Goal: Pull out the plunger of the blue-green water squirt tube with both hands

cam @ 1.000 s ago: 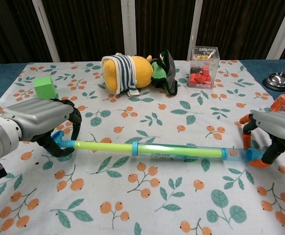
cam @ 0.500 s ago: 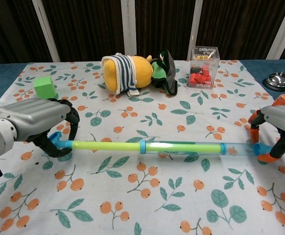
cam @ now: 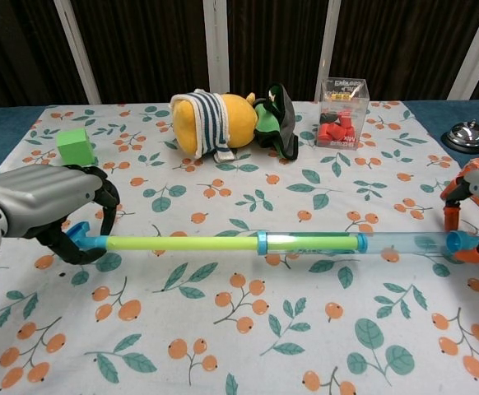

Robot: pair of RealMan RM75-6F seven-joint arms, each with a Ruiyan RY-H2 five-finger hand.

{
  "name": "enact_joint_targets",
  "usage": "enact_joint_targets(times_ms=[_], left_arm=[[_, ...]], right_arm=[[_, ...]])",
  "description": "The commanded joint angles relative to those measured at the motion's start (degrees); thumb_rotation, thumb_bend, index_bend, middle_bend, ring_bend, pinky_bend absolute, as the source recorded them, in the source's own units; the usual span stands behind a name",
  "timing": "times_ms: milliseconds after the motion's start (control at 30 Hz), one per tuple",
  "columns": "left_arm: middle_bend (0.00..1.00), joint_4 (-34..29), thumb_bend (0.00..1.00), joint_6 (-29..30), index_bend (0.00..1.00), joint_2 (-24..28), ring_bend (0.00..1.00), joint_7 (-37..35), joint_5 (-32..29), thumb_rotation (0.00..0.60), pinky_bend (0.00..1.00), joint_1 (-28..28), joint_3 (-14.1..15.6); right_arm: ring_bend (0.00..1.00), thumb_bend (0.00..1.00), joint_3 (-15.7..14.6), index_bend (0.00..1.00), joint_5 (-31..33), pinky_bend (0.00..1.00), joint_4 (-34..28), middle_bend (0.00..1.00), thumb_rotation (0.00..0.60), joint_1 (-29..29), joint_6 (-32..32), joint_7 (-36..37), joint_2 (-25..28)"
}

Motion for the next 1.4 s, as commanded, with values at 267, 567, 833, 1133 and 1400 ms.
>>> enact_joint_targets(times_ms=[267, 567, 833, 1133, 1400], left_arm=[[0.17, -0.8, 0.56, 0.1, 0.59, 2.4, 0.00, -1.5, 0.5, 0.600, 0.00, 1.3, 1.0], [0.17, -1.8, 0.56, 0.2, 0.59, 4.6, 0.00, -2.2, 1.2, 0.600, 0.00, 1.7, 1.1], [0.17, -2.6, 0.56, 0.3, 0.59, 6.0, 0.00, -2.0, 1.4, 0.600, 0.00, 1.8, 1.2], [0.17, -2.6, 0.56, 0.2, 0.59, 6.8, 0.00, -1.7, 1.4, 0.600, 0.00, 2.0, 1.3], [0.14, -2.2, 0.52, -0.1, 0.53, 7.1, 0.00, -2.2, 1.4, 0.600, 0.00, 2.0, 1.1]], right_arm=[[0.00, 0.31, 0.2, 0.74, 0.6, 0.00, 0.9, 0.19, 0.600, -1.0, -0.2, 1.6, 2.6], [0.00, 0.31, 0.5, 0.74, 0.7, 0.00, 1.4, 0.19, 0.600, -1.5, -0.4, 2.5, 4.7], [0.00, 0.31, 0.9, 0.74, 1.3, 0.00, 1.8, 0.19, 0.600, -1.7, -0.5, 2.9, 5.6], [0.00, 0.31, 1.2, 0.74, 2.0, 0.00, 2.7, 0.19, 0.600, -1.9, -0.8, 3.1, 6.5], [0.00, 0.31, 1.3, 0.67, 2.3, 0.00, 2.7, 0.18, 0.600, -2.0, -1.2, 3.5, 7.1]])
